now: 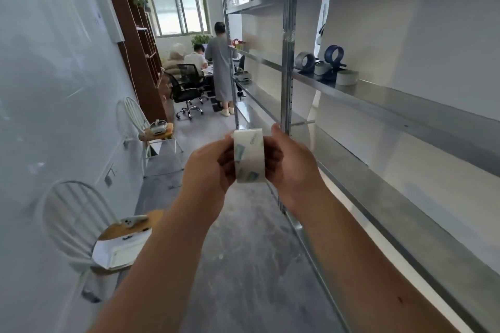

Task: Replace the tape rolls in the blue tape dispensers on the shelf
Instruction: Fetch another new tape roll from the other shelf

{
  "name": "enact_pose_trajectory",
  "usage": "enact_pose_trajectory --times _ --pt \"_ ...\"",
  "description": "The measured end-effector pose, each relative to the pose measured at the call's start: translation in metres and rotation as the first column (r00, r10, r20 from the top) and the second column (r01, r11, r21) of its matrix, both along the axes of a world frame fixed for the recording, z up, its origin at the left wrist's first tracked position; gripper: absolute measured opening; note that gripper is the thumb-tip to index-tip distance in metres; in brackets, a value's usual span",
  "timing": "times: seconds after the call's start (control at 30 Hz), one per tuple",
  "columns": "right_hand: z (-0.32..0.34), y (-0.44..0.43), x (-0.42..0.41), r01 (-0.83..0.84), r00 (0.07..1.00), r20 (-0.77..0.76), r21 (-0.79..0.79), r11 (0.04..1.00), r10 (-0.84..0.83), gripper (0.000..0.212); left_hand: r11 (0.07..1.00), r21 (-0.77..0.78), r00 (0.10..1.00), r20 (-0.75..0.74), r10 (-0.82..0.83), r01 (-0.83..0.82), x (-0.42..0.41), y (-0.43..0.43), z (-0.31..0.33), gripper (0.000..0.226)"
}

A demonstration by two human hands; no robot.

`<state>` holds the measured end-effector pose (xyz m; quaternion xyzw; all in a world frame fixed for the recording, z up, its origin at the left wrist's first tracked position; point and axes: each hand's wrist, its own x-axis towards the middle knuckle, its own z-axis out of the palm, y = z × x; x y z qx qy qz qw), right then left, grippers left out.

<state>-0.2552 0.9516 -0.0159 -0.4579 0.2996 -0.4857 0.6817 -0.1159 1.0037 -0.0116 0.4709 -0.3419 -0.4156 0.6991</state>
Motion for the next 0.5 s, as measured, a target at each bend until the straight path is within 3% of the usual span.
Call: enact_pose_trajectory --times 0.37,0.5 --pt "-0.006 -0.185 0.101 0.034 0.998 -0.06 0.021 0.999 -0.033 0.035 0.995 0.034 0.996 -0.005 0.089 -0.088 0.081 -0.174 -0.012 0.039" --pt "0.008 -0.261 0.138 0.04 0.997 -0.067 0.017 0.999 -0.039 0.041 0.991 -0.005 0.991 0.015 0.131 -0.131 0.117 -0.246 -0.002 0.031"
